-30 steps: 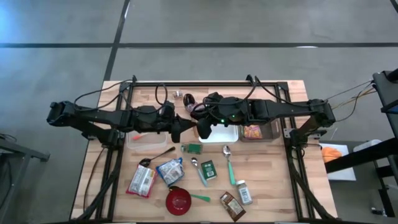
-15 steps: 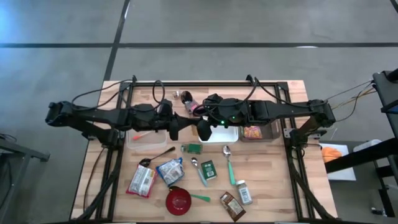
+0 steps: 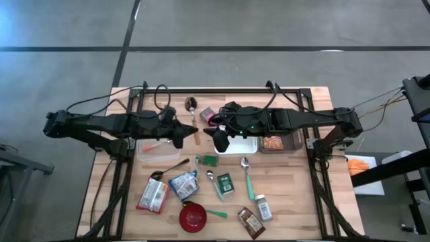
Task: Pick & Place Food Item
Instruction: Put the yellow spoon into the transparent bin
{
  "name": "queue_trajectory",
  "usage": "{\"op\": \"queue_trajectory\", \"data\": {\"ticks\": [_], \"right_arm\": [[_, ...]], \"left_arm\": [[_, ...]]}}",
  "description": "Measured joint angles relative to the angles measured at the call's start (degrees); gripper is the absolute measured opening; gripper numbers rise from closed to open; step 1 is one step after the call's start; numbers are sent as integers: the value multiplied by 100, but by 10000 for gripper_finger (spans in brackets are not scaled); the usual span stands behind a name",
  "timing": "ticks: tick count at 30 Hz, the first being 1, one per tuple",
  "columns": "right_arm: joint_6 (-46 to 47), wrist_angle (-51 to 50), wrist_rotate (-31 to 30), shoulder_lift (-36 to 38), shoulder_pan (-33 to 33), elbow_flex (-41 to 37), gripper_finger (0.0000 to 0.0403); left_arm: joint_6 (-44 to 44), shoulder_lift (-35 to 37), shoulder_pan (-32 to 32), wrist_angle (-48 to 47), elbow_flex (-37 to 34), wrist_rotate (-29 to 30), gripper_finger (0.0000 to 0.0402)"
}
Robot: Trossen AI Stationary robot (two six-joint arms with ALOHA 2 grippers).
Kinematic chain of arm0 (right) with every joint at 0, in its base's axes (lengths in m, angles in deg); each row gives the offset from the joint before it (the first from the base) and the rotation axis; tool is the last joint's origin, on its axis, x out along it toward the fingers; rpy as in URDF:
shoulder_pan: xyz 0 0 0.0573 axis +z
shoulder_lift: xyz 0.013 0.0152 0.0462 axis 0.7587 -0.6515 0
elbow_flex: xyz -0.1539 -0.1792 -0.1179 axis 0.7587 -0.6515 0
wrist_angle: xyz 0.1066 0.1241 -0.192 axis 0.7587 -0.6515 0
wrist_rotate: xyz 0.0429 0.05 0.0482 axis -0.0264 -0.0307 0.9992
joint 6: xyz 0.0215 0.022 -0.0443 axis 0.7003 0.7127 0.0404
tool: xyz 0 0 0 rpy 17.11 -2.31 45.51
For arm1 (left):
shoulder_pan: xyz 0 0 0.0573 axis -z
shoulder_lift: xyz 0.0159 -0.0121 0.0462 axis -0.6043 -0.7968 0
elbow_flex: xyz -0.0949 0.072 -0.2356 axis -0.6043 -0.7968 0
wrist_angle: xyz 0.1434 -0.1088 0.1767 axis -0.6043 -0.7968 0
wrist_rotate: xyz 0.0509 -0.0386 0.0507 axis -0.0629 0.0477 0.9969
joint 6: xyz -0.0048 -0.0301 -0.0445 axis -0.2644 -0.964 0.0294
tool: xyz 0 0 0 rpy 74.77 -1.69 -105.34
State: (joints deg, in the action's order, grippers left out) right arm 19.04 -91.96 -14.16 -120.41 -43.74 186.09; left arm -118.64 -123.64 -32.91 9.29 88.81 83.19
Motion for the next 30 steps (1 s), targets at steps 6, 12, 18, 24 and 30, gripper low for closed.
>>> {"op": "queue_trajectory", "data": {"ticks": [6,12,18,24,30], "right_arm": [[0,-520,-7,158,-104,-1,268],[1,-1204,-15,378,-272,-2,268],[334,-1730,-13,509,-304,-2,268],[481,-2209,-1,517,-284,-2,268],[718,-2868,1,534,-285,-2,268]], "left_arm": [[-165,476,-2,-1251,0,296,15],[-292,703,-14,-2382,0,403,15],[-426,672,-38,-3393,0,349,15],[-519,599,-119,-4083,2,-22,15],[-444,314,-333,-5026,205,-454,14]]}}
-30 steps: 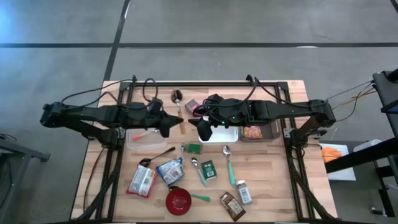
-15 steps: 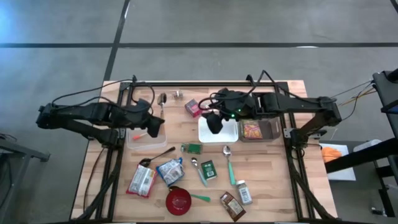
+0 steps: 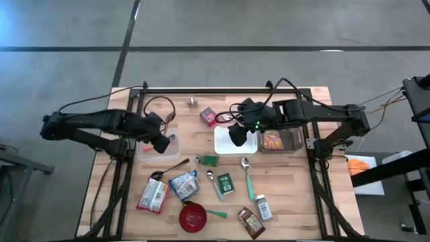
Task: Pick & Place Food Item
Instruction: Put the yellow spoon into the transparent bin
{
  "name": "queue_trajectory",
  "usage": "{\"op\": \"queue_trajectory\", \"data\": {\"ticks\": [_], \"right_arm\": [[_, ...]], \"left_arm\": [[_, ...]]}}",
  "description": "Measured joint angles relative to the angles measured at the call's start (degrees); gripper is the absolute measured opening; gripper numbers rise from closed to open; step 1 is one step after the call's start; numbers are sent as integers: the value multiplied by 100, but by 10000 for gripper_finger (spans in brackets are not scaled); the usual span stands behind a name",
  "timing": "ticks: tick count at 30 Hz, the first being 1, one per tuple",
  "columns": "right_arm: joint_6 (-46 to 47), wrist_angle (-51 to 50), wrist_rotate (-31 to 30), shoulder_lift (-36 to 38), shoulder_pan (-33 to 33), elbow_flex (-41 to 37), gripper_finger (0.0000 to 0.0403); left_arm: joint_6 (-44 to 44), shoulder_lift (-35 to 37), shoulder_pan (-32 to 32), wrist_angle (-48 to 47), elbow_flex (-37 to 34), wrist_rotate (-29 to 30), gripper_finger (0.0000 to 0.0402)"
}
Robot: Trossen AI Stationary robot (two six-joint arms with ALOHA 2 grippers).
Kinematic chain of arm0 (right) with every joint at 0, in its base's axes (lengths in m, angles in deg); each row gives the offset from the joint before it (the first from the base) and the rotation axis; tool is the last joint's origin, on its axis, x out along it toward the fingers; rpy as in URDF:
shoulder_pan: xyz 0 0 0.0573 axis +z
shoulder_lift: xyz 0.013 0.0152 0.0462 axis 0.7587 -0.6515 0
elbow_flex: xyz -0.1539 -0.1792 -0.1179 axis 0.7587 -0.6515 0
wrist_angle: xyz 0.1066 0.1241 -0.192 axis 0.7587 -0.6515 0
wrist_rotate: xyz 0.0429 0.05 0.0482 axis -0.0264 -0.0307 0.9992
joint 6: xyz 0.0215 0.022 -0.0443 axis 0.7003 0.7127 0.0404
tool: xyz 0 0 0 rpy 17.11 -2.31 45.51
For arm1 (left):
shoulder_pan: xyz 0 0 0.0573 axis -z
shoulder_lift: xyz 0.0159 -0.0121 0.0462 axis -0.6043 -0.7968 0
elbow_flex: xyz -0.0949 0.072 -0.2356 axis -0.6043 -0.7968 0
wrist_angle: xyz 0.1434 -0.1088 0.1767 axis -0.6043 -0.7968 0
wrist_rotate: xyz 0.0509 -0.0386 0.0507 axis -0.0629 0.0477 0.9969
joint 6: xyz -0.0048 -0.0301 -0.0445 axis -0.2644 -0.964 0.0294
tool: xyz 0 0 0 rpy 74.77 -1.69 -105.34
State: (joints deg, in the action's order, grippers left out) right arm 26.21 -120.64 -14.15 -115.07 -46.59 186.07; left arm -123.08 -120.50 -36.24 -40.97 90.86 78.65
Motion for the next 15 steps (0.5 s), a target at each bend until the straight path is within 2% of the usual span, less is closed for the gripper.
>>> {"op": "queue_trajectory", "data": {"ticks": [6,15], "right_arm": [[36,-550,-1,114,-1,0,268],[435,-1416,-349,420,233,-7,268]], "left_arm": [[939,-605,-189,-1002,370,-70,14],[2468,-1495,-226,-1067,225,-226,14]]}}
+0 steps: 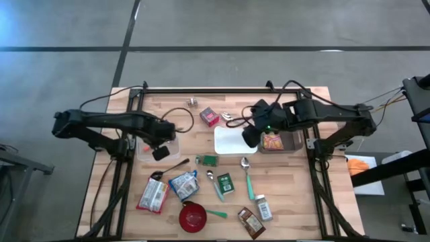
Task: Pick & Place Food Item
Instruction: Put the yellow spoon into the transparent bin
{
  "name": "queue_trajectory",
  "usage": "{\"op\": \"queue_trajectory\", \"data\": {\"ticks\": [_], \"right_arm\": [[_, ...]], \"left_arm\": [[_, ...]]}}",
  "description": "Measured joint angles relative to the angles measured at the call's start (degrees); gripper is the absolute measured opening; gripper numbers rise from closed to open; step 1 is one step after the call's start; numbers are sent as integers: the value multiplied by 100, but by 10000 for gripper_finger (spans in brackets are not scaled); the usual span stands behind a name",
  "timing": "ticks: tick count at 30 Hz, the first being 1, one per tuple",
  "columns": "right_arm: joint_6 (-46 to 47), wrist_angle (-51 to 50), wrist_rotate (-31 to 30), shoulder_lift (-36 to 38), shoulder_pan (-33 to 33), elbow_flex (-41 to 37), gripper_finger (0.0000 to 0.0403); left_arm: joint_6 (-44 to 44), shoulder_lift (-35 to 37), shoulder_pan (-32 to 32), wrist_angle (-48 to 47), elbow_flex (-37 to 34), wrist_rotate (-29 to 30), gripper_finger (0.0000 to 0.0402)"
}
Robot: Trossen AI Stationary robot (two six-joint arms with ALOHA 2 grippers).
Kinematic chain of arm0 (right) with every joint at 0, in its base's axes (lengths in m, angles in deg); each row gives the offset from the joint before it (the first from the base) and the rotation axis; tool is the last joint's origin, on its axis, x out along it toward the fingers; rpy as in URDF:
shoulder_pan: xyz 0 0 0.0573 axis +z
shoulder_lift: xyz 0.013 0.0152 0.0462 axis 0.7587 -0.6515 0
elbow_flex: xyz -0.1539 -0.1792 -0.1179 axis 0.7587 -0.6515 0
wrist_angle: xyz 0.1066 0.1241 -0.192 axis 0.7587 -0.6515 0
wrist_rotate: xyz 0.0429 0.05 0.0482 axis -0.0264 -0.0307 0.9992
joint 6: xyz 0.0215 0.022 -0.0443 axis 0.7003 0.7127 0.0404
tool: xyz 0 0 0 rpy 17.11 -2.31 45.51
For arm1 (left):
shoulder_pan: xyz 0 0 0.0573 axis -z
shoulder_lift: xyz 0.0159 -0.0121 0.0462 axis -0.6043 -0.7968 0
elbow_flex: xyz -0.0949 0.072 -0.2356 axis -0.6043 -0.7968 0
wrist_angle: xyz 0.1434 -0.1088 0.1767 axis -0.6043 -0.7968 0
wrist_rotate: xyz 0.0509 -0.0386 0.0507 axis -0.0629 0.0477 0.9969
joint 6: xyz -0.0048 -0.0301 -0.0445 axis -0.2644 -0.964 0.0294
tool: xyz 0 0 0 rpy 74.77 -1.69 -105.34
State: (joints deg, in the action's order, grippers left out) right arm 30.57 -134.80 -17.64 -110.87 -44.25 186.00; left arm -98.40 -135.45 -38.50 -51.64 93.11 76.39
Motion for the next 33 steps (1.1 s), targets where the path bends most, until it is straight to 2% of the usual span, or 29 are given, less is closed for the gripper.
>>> {"op": "queue_trajectory", "data": {"ticks": [8,12,19,25,33], "right_arm": [[810,-459,33,240,405,-310,268],[1099,-461,40,314,578,-569,268],[1471,-449,61,361,859,-801,268],[1505,-451,55,361,971,-819,268],[1484,-450,53,361,970,-828,268]], "left_arm": [[618,-413,-18,200,-468,-155,14],[823,-356,-130,818,-817,-628,14],[350,-201,-377,858,-1155,-635,14],[317,294,-626,777,-1158,-600,14],[378,274,-863,663,-1399,-708,14]]}}
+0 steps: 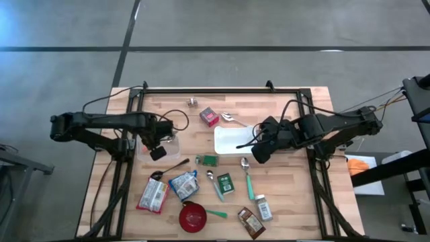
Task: Pick & Place Food Item
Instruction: Put the yellow spoon into the transparent bin
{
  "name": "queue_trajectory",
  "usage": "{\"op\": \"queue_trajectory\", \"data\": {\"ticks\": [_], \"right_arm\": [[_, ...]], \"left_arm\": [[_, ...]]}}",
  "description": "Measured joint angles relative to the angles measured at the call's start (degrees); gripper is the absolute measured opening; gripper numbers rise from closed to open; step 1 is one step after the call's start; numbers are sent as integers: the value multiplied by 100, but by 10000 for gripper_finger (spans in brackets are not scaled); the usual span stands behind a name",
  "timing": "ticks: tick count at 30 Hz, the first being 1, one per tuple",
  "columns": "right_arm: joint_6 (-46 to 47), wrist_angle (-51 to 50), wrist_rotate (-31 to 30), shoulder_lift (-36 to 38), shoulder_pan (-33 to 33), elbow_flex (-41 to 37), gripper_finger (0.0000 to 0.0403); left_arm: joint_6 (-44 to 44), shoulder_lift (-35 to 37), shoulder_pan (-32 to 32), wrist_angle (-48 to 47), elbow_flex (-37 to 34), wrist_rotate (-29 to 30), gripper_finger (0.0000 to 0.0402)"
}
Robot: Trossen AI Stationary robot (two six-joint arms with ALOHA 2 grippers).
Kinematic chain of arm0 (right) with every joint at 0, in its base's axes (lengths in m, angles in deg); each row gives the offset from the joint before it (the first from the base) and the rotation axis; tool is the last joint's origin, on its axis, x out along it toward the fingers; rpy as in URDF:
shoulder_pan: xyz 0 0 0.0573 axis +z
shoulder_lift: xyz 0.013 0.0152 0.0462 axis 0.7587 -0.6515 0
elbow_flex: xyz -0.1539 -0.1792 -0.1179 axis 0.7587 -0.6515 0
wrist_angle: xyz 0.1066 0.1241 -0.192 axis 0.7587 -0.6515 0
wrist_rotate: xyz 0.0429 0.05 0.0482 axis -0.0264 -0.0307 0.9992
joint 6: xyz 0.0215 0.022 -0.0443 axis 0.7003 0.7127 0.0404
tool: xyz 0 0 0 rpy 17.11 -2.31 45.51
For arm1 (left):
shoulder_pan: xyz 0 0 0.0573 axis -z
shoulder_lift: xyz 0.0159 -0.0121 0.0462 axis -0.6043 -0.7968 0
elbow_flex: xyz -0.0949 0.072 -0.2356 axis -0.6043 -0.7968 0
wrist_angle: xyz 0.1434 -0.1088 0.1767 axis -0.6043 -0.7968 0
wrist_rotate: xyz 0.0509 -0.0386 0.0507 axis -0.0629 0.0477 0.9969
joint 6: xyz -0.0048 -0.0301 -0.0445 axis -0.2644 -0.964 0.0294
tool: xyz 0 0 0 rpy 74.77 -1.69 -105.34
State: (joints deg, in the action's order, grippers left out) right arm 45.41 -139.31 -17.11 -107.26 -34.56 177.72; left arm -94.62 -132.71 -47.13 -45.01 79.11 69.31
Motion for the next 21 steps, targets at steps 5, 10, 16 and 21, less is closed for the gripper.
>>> {"op": "queue_trajectory", "data": {"ticks": [5,10,16,21], "right_arm": [[71,-2,-9,0,37,-2,268],[35,-2,-9,0,36,-2,268],[8,-2,-11,0,37,-2,268],[23,0,-13,0,35,-2,268]], "left_arm": [[-230,2,0,148,-481,-235,14],[-355,2,0,598,-838,-443,14],[-455,-5,0,1099,-1121,-543,14],[-532,-5,-22,1341,-1360,-579,14]]}}
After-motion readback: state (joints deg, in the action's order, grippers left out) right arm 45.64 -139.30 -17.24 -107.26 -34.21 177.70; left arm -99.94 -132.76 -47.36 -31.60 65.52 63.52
